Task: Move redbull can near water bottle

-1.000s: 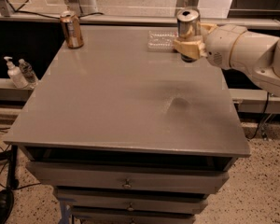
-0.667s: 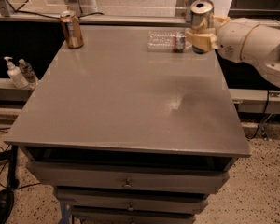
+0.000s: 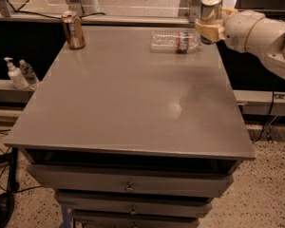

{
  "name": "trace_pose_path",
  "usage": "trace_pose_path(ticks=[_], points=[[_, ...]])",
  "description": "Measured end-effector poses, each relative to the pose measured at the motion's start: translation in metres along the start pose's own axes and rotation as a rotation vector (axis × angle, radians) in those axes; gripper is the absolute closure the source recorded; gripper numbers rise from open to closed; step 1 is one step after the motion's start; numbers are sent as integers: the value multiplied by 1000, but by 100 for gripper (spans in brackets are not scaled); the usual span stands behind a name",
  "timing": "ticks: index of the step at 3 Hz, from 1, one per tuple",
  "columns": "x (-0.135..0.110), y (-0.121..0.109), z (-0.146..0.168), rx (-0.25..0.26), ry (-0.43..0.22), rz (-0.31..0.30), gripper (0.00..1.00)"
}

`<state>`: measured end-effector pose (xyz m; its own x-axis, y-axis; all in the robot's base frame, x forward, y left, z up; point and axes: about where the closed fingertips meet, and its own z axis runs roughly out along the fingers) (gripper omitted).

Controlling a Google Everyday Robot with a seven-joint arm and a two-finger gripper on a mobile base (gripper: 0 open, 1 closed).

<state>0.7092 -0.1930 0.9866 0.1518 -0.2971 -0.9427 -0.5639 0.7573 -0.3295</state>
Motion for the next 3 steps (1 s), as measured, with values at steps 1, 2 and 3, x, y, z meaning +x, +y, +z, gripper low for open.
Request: trace_pose_path(ticks=[1,2,3], points=[[14,-15,14,9,-3,13,100],[35,-20,14,37,2,62,100],[53,-22,18,62,-17,114,100]])
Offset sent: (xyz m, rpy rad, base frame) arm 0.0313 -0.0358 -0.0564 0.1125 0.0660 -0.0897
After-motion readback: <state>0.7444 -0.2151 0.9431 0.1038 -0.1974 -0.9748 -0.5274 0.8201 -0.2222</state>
